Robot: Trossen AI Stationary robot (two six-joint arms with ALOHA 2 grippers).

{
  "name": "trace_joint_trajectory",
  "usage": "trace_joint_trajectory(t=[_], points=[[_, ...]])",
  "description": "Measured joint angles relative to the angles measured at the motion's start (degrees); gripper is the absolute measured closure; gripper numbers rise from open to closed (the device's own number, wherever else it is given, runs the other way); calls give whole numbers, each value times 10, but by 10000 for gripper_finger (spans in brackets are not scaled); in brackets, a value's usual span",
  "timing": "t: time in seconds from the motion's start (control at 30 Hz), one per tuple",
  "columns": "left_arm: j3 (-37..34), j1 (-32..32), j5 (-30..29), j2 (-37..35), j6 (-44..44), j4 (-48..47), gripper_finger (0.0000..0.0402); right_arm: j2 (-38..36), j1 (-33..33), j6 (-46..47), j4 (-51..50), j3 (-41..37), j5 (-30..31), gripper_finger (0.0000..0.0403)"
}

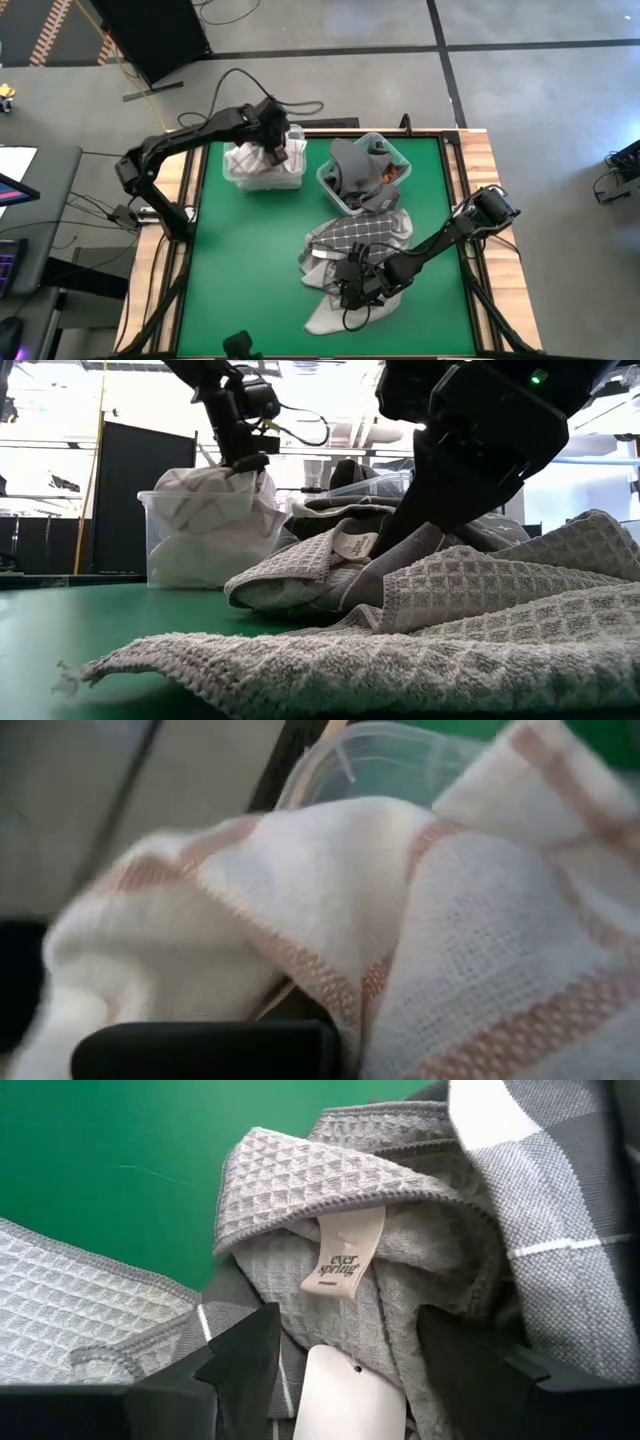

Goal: Sort towels by color in basket
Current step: Put the white patterned towel into the left transparent bin

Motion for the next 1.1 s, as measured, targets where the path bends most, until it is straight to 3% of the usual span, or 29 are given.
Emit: trace_joint_trajectory(t=[0.13, 0.47, 1.1], points=[[-1, 15, 48, 0, -134, 1, 375, 0, -4, -1, 0, 0, 0, 129], [-1, 5, 45, 43, -323, -17, 371, 0, -9, -1, 0, 0, 0, 129], [1, 15, 43, 211, -376, -38, 368, 0, -3, -3, -1, 0, 2, 129]])
